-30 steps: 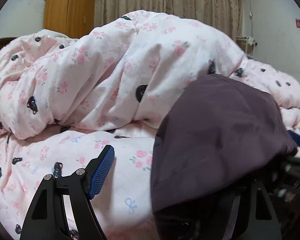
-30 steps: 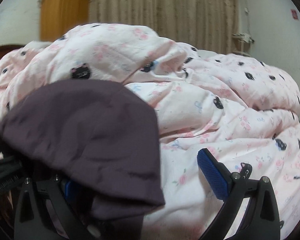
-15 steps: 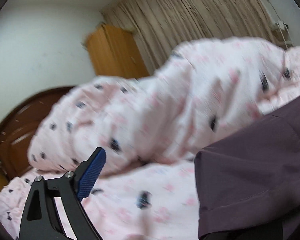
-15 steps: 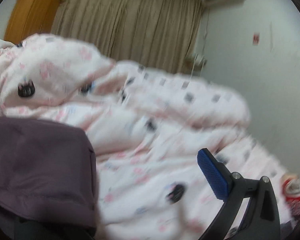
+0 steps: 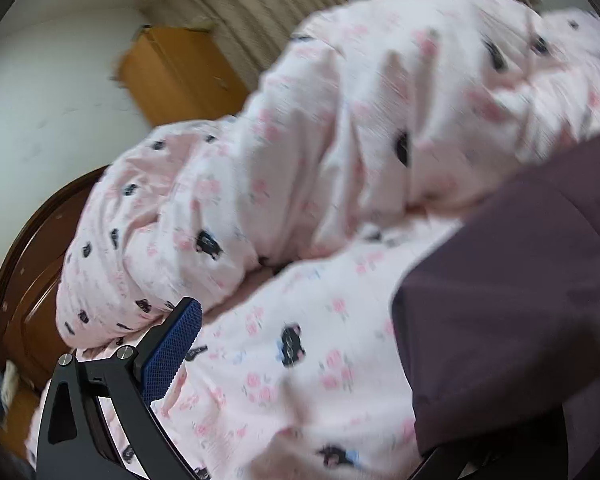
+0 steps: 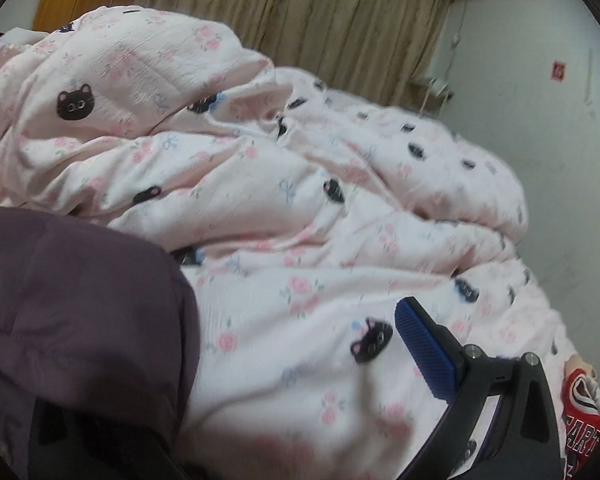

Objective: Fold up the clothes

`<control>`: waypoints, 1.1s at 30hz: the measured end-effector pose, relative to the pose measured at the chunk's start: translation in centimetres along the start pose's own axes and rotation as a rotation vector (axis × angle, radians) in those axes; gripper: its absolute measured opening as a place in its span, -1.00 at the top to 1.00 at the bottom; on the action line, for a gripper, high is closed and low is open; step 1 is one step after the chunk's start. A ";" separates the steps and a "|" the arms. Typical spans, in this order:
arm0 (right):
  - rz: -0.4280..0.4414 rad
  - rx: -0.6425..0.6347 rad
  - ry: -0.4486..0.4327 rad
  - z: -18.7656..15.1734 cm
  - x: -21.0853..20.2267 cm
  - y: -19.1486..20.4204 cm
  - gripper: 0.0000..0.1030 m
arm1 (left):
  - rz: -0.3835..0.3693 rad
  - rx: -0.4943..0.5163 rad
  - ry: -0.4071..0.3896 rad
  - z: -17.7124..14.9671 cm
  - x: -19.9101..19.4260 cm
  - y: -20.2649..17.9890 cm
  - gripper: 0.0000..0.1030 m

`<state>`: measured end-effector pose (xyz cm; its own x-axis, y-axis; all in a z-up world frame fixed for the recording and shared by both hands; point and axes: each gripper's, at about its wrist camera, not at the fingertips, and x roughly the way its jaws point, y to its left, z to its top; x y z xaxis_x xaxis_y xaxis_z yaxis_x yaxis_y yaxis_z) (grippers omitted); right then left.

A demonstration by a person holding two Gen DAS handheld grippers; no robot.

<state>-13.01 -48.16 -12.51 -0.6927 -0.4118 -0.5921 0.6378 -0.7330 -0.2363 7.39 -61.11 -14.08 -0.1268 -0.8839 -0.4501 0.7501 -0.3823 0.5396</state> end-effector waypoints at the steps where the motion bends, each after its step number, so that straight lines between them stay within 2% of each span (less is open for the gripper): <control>1: 0.020 -0.003 0.018 -0.1 -0.2 -0.3 -1.00 | -0.010 0.020 0.010 -0.2 -0.3 0.0 -0.99; 3: 0.051 -0.020 0.061 -0.6 -0.3 -0.8 -1.00 | -0.028 0.039 0.052 -0.5 -0.6 0.2 -0.99; 6: 0.086 -0.058 0.138 -1.8 -0.2 -0.6 -1.00 | -0.103 0.023 0.168 -1.4 -0.4 1.0 -0.99; 8: 0.113 -0.085 0.184 -2.5 -0.2 -0.6 -1.00 | -0.126 0.021 0.204 -2.1 -0.6 1.2 -0.99; 11: 0.184 -0.116 0.230 -2.8 -1.0 -0.8 -1.00 | -0.158 0.033 0.204 -2.3 -2.1 1.9 -0.99; 16: 0.380 -0.187 0.259 -2.4 -4.2 -1.8 -1.00 | -0.324 -0.006 0.209 -1.2 -4.7 5.0 -0.99; 19: 0.393 -0.248 0.228 -1.9 -5.2 -2.3 -1.00 | -0.413 -0.030 0.175 -0.4 -5.8 6.7 -0.99; 20: 0.401 -0.268 0.221 -1.7 -5.4 -2.4 -1.00 | -0.453 -0.067 0.155 0.0 -6.0 7.6 -0.99; 21: 0.449 -0.267 0.218 -1.4 -5.6 -2.8 -1.00 | -0.484 -0.116 0.138 0.2 -5.9 8.5 -0.99; 24: 0.634 -0.158 0.197 0.3 -6.0 -5.0 -1.00 | -0.585 -0.294 0.142 1.0 -3.7 10.9 -0.99; 27: 0.847 0.019 0.269 2.4 -3.8 -7.4 -1.00 | -0.716 -0.423 0.183 1.1 -0.2 11.7 -0.99; 30: 1.019 0.155 0.416 3.8 0.1 -7.8 -1.00 | -0.838 -0.438 0.266 1.4 3.0 10.1 -0.98; 33: 1.092 0.197 0.527 4.2 3.3 -7.0 -1.00 | -0.882 -0.415 0.301 1.8 4.5 8.4 -0.98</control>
<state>-21.22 -46.63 -9.59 0.4230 -0.6251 -0.6560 0.7046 -0.2283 0.6719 11.94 -68.76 -10.25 -0.6174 -0.2057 -0.7593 0.6412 -0.6907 -0.3342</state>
